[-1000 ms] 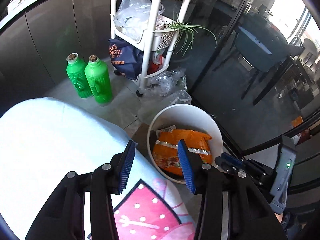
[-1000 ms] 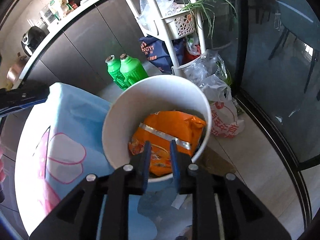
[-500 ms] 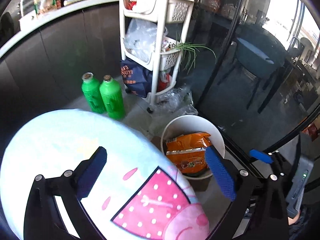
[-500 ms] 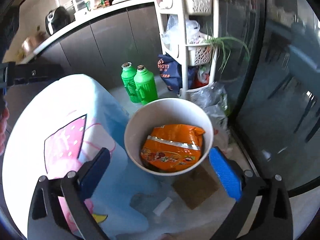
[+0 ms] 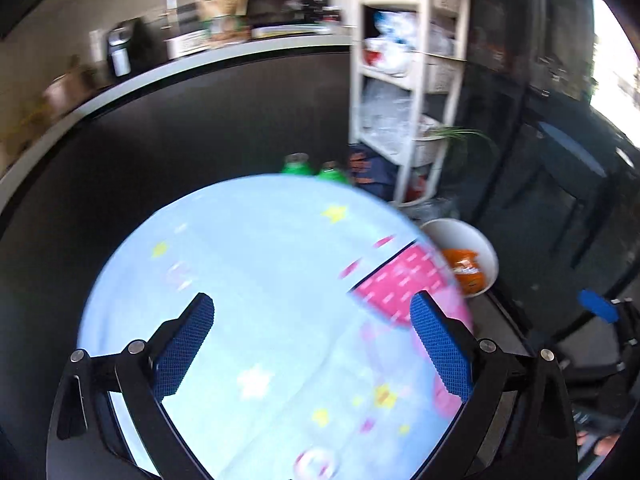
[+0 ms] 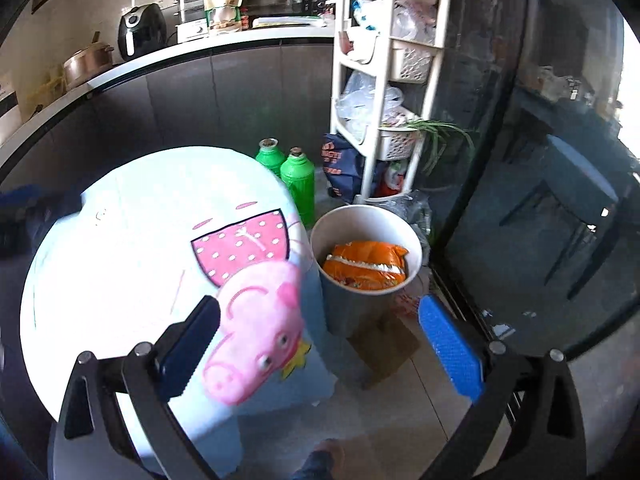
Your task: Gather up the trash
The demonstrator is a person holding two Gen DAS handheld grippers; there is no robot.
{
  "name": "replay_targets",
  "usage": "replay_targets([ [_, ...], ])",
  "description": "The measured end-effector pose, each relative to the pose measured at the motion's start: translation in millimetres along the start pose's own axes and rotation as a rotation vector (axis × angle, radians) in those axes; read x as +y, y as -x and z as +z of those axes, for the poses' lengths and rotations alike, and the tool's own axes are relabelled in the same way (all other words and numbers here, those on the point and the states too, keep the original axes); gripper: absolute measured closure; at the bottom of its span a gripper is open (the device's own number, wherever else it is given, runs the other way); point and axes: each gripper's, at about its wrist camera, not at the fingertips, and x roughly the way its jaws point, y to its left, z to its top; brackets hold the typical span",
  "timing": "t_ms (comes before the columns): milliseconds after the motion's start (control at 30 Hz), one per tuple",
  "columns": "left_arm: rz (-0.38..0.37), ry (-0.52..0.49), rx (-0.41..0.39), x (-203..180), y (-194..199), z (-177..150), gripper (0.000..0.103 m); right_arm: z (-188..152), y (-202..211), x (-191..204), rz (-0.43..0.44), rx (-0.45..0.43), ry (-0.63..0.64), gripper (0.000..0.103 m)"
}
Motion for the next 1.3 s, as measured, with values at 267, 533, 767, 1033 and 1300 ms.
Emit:
replay_targets([
  [267,0.139,0.037,-0.015,37,55,-65,0.008,-23,56,39,-0.007,-0.017,-0.024,0.003],
  [533,0.162,0.092,-0.030,58,87,-91,0.008,-27,96,62,0.006,-0.058,-0.031,0.003],
  [767,0.159,0.145,-0.075,70,115,-92,0.008,-23,134,81,-0.022,-0.134,-0.002,0.003],
  [1033,0.151,0.161,-0.121,75,136,-92,0.008,-22,152,94,-0.015,-0.170,0.006,0.003],
  [1300,0.152,0.166,-0.119,79,139,-92,0.008,-21,157,97,-0.019,-0.177,0.007,0.003],
])
